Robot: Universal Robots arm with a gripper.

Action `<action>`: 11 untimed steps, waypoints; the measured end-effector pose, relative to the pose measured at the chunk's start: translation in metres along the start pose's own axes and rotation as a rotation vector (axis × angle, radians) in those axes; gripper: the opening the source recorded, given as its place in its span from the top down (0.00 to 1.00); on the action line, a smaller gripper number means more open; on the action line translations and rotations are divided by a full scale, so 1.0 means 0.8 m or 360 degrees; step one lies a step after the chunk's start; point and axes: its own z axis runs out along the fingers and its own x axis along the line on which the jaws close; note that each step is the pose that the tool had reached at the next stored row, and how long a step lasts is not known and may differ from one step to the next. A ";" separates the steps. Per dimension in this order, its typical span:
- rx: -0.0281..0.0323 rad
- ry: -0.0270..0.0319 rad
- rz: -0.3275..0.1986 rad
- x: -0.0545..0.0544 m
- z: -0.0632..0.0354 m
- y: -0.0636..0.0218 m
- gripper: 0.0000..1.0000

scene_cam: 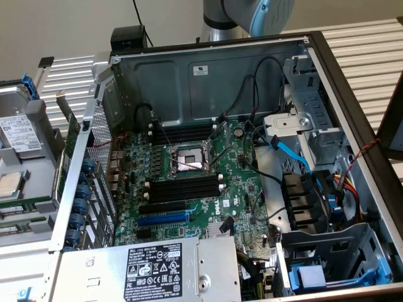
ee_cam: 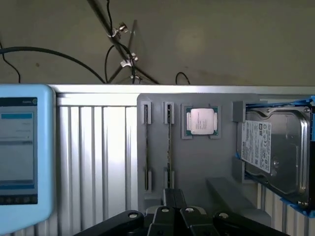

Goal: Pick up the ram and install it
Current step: 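Pick up the ram and move it above insertion slot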

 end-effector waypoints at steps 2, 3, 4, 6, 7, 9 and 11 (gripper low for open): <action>0.00001 0.00000 0.0001 0.000 0.004 0.000 0.89; 0.00001 0.00000 0.0002 0.000 0.006 0.000 0.89; 0.00002 0.00000 0.0003 0.000 0.008 0.000 0.89; 0.00006 0.00007 0.0021 0.000 0.012 0.000 0.89; 0.00008 0.00011 0.0030 0.000 0.014 0.000 0.89; 0.00020 0.00018 0.0049 0.000 0.018 0.001 0.89; 0.00032 0.00028 0.0076 0.001 0.021 0.001 0.89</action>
